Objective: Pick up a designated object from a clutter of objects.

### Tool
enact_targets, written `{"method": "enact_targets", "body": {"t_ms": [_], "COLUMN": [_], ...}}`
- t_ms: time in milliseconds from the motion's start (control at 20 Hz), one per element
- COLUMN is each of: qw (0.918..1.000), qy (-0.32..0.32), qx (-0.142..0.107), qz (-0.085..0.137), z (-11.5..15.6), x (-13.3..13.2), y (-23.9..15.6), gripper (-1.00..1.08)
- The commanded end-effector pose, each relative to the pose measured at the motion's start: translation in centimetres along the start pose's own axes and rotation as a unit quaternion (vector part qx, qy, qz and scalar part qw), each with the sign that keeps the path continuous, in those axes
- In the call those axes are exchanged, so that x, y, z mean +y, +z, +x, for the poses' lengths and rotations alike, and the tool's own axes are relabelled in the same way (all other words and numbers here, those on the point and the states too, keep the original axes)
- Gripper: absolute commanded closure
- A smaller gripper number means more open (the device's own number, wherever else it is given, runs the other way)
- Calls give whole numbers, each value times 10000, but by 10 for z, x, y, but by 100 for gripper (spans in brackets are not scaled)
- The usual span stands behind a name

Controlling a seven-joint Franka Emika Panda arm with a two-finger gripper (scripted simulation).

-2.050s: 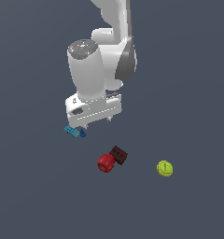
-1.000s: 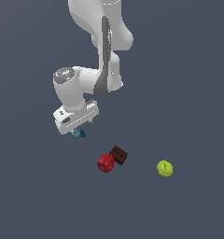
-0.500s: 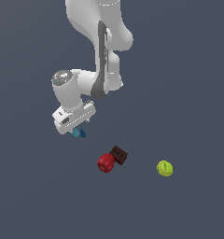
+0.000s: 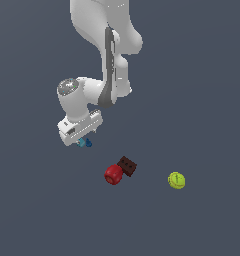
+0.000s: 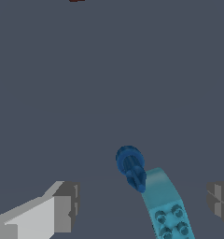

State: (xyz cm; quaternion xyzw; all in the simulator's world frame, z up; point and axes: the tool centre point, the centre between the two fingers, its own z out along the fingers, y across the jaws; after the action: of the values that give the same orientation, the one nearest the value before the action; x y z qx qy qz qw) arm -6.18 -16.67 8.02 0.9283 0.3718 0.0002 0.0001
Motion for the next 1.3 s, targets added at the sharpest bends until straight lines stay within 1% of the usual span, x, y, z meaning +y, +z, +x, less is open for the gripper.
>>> {"method": "enact_targets", "body": {"t_ms": [0, 250, 500, 550, 1250], "qw": [10000, 10000, 10000, 10000, 10000], "qy": [-2, -8, -12, -12, -12], "qx": [-2, -2, -2, -2, -2], "qz": [3, 2, 2, 2, 2], "z": [-1, -1, -1, -1, 2], "x": [-1, -1, 0, 0, 0], "y": [11, 31, 38, 38, 34], "gripper": [-92, -92, -92, 108, 108]}}
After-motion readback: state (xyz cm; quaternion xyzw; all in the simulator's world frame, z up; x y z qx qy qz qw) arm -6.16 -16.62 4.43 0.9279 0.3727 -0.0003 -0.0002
